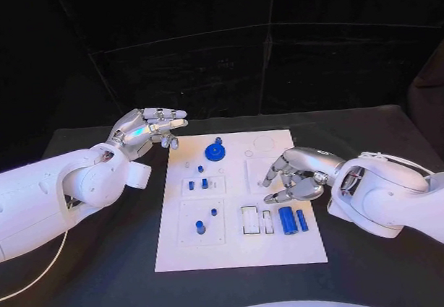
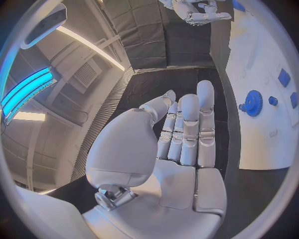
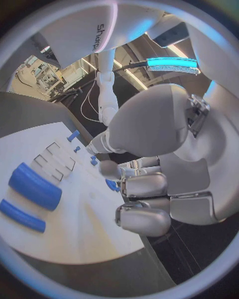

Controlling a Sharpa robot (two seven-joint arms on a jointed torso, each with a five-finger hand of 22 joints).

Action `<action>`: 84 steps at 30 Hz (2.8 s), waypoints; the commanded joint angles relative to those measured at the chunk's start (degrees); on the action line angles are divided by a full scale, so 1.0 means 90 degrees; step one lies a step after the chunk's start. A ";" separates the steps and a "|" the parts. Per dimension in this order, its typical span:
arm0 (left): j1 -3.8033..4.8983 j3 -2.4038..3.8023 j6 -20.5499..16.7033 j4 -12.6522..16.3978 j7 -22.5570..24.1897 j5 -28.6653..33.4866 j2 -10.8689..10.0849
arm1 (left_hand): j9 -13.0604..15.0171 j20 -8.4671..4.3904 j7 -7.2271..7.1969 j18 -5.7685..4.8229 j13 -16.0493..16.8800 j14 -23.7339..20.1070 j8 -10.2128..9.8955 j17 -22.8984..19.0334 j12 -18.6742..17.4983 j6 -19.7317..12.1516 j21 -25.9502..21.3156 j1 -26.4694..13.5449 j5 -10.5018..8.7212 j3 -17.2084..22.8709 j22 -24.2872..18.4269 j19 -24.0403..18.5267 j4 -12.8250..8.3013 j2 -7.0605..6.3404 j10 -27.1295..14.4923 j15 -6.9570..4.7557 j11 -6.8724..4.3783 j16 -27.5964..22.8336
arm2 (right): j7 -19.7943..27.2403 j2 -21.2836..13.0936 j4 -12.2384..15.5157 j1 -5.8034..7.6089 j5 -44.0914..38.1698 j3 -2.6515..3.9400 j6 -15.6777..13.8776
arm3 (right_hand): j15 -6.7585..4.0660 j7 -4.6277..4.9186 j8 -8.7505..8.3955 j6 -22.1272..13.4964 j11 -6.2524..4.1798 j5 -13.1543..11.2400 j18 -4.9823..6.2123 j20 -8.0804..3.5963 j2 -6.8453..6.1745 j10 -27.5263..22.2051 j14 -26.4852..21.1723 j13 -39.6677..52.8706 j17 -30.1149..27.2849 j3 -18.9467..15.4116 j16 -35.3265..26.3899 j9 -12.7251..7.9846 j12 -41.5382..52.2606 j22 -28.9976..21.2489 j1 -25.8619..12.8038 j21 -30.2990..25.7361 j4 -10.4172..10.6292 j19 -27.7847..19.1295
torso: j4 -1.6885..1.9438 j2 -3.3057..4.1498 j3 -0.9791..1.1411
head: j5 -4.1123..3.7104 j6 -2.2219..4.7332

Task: Assemble the parts on the task board

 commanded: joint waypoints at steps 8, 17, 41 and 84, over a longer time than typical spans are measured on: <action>0.0006 -0.0073 0.0055 0.0117 0.0094 0.0021 -0.0070 | -0.0010 0.0002 0.0009 0.0088 0.0004 -0.0059 -0.0037 -0.0008 0.0029 0.0036 -0.0043 -0.0039 -0.0004 -0.0050 -0.0013 -0.0051 0.0006 0.0047 -0.0007 0.0001 0.0024 -0.0038 | -0.1656 -0.0441 0.0380 -0.0021 -0.0092 -0.0016 0.0304 | -0.0024 -0.0057 0.0393 0.0045 -0.0054 -0.0009 -0.0135 -0.0002 0.0050 0.0058 0.0355 0.2093 0.0647 -0.0616 0.0348 0.0148 0.1602 0.0466 -0.0156 0.0269 0.0397 0.0139 | -0.0131 -0.0030 0.0008 | -0.0055 0.0008; 0.0001 -0.0091 0.0063 0.0120 0.0099 0.0021 -0.0084 | -0.0010 0.0003 0.0009 0.0088 0.0004 -0.0059 -0.0037 -0.0014 0.0030 0.0037 -0.0047 -0.0048 -0.0004 -0.0062 -0.0016 -0.0050 0.0009 0.0045 -0.0007 0.0002 0.0025 -0.0037 | -0.2012 -0.0419 0.0493 -0.0092 -0.0451 -0.0041 0.0584 | -0.0044 -0.0101 0.0587 0.0088 -0.0084 -0.0233 -0.0156 -0.0015 -0.0003 0.0142 0.0372 0.2581 0.0837 -0.0841 0.0444 0.0275 0.1923 0.0597 -0.0455 0.0342 0.0575 0.0168 | -0.0116 -0.0029 0.0005 | -0.0079 -0.0004; -0.0011 -0.0096 0.0085 0.0086 0.0098 0.0021 -0.0097 | -0.0010 0.0003 0.0009 0.0088 0.0004 -0.0059 -0.0037 -0.0014 0.0030 0.0037 -0.0047 -0.0048 -0.0004 -0.0062 -0.0016 -0.0050 0.0009 0.0045 -0.0007 0.0002 0.0025 -0.0037 | -0.2044 -0.0011 0.0377 -0.0239 -0.0933 -0.0254 0.0840 | -0.0070 -0.0139 0.0738 0.0117 -0.0116 -0.0134 -0.0183 -0.0039 -0.0030 0.0205 0.0395 0.2879 0.1018 -0.0848 0.0530 0.0410 0.2099 0.0751 -0.0421 0.0424 0.0567 0.0206 | -0.0122 -0.0022 0.0001 | -0.0063 -0.0030; -0.0026 -0.0099 0.0146 0.0101 0.0048 0.0021 -0.0143 | -0.0010 0.0004 0.0006 0.0088 0.0003 -0.0059 -0.0039 -0.0027 0.0032 0.0037 -0.0059 -0.0058 -0.0004 -0.0081 -0.0025 -0.0046 0.0013 0.0055 -0.0010 0.0002 0.0023 -0.0034 | -0.1549 0.0078 0.0632 -0.0492 -0.0212 -0.0243 -0.0866 | -0.0142 -0.0231 0.0978 0.0211 -0.0204 0.1360 -0.0205 -0.0108 0.0534 0.0334 0.0427 0.3294 0.1283 -0.0816 0.0644 0.0746 0.2200 0.0908 0.0028 0.0514 0.0519 0.0236 | -0.0108 -0.0042 -0.0019 | -0.0027 -0.0025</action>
